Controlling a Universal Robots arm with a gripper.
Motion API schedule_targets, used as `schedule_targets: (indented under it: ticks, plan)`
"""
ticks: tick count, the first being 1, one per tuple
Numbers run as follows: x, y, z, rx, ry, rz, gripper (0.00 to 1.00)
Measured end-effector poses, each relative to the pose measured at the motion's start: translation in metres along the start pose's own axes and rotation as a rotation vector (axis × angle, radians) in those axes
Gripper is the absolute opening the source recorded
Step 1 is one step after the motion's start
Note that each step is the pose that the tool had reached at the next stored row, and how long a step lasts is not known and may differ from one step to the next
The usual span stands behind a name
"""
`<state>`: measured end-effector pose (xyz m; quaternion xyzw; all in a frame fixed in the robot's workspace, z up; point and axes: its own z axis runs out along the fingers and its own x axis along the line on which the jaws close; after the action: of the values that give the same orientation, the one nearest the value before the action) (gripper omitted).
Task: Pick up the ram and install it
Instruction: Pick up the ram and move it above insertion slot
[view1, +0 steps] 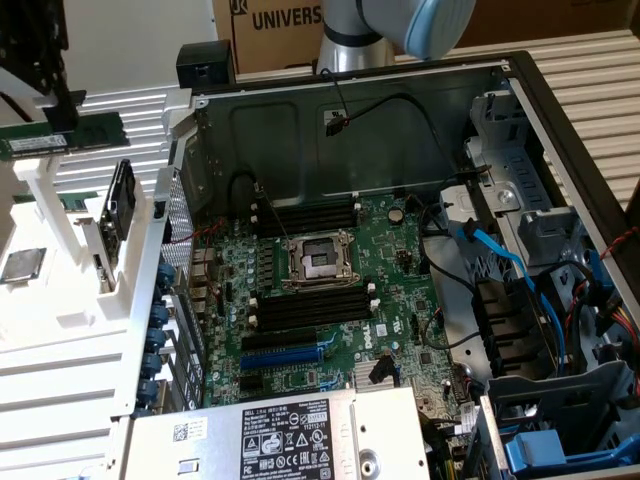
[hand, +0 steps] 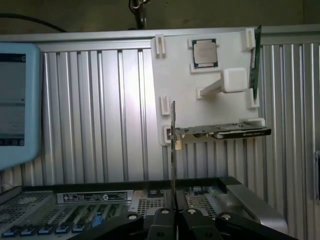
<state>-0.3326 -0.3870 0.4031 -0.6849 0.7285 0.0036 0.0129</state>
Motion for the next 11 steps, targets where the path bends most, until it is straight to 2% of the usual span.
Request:
schedule_targets:
  ticks: [2,3,10,11]
  plan:
    - [-0.001,-0.0090,-0.0003,-0.0001,0.0000,0.000,0.12]
    - [-0.001,-0.0226,-0.0002,0.0000,0.0000,0.000,0.12]
    - [-0.003,-0.0547,0.0002,-0.0001,0.0000,0.000,0.12]
    - [-0.004,-0.0639,0.0003,-0.0001,0.0000,0.000,0.12]
